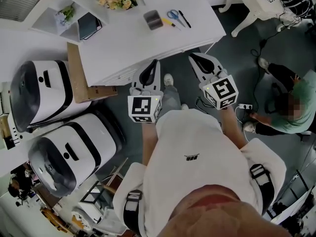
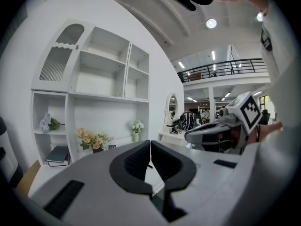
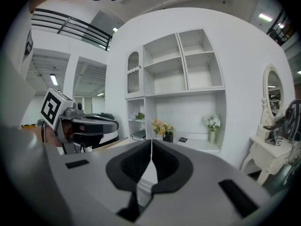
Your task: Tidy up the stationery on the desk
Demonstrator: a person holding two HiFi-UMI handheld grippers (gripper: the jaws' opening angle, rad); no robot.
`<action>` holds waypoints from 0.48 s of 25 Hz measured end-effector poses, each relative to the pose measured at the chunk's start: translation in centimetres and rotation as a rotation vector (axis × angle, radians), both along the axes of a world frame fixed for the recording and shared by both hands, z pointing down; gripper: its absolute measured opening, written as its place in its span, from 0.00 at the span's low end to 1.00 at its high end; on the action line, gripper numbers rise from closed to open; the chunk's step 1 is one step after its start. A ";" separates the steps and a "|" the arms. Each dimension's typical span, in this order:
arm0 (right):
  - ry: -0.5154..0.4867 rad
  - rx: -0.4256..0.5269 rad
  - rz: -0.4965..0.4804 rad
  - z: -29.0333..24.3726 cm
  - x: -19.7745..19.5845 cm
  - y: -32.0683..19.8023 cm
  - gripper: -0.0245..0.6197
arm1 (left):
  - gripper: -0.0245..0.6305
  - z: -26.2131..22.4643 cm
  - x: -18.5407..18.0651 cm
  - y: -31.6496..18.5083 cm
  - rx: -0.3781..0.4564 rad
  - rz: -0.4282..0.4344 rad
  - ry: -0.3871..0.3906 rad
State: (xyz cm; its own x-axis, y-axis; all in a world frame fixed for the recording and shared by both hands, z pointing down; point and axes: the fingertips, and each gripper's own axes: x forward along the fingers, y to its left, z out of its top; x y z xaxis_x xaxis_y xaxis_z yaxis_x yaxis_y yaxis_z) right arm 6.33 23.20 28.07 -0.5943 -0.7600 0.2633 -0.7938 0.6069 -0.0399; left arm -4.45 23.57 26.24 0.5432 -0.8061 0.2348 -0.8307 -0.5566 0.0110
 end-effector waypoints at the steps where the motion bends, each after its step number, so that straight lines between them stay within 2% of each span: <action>1: 0.002 -0.006 0.003 0.2 -0.1 -0.6 0.04 | 0.04 0.2 -0.1 -0.6 -0.005 0.003 0.002; 12: 0.032 -0.075 0.044 2.2 -1.2 -8.8 0.04 | 0.04 2.6 -1.4 -9.4 -0.069 0.053 -0.006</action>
State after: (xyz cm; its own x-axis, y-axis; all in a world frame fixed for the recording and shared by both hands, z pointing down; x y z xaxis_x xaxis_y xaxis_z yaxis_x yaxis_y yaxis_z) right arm 5.15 14.39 30.32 -0.5510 -0.7627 0.3387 -0.8214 0.5673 -0.0587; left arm -5.87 14.22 28.79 0.5832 -0.7578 0.2928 -0.8001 -0.5981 0.0458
